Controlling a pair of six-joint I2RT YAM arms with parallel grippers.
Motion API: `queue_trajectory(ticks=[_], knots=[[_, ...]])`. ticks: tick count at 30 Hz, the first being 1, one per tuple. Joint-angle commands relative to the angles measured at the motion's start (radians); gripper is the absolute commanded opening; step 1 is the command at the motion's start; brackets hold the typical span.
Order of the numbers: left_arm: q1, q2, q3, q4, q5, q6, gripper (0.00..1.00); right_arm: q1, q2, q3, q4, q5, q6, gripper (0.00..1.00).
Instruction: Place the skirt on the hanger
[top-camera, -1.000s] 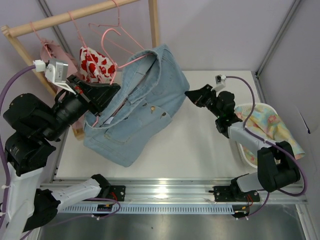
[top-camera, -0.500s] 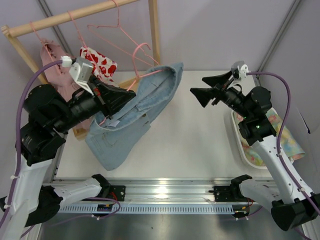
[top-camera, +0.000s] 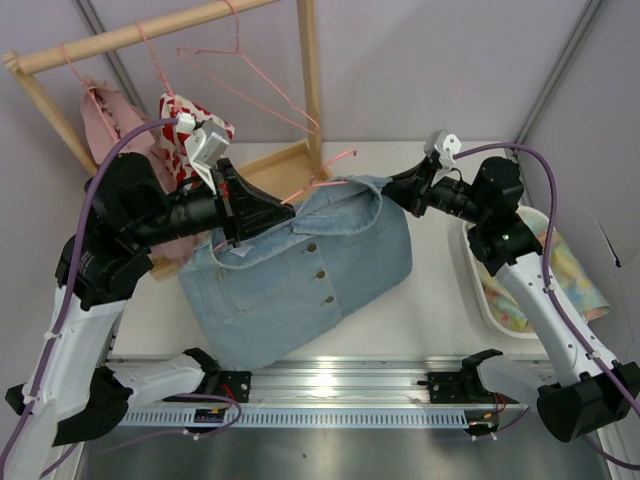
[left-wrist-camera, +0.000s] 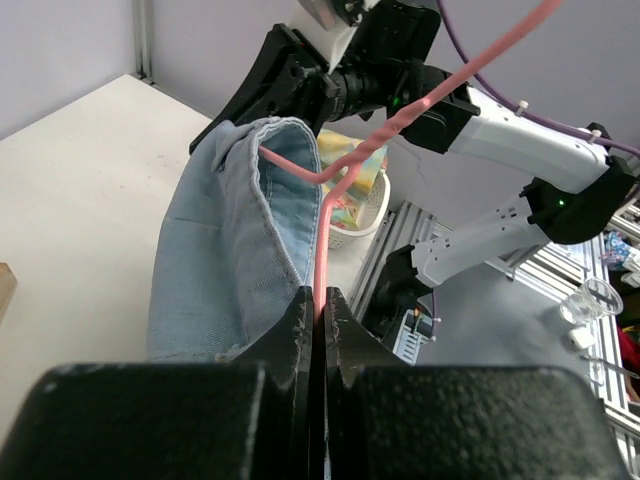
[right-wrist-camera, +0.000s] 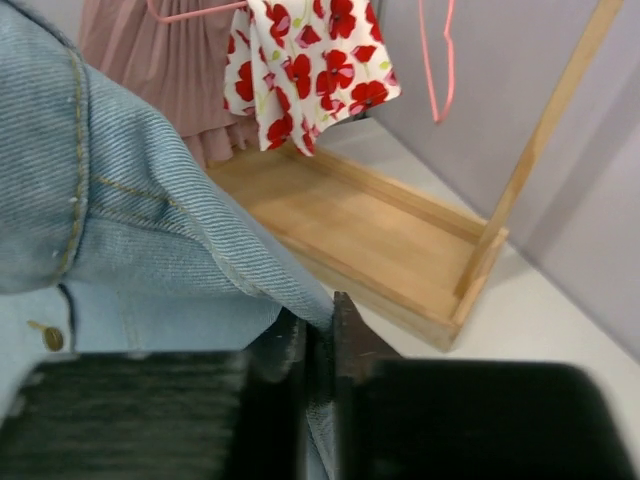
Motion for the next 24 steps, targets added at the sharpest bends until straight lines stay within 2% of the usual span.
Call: queue_trajectory(ticks=[1,11,19,23,24], knots=[[0.02,-0.024,0.049,0.126,0.066,-0.029,0.0,-0.013,-0.015,-0.002,-0.034,0.004,-0.056,0.0],[0.031,-0.024,0.124,0.123,0.04,-0.029,0.0,-0.108,0.009,-0.098,-0.013,0.054,-0.013,0.0],[0.032,-0.036,0.095,0.117,0.04,-0.018,0.0,-0.154,0.017,-0.069,-0.033,0.058,0.029,0.0],[0.032,-0.049,0.086,0.106,0.022,-0.007,0.0,-0.175,0.019,-0.052,-0.063,0.133,0.057,0.0],[0.032,-0.052,0.08,0.101,0.015,-0.007,0.0,-0.184,0.023,-0.036,-0.083,0.134,0.071,0.09]])
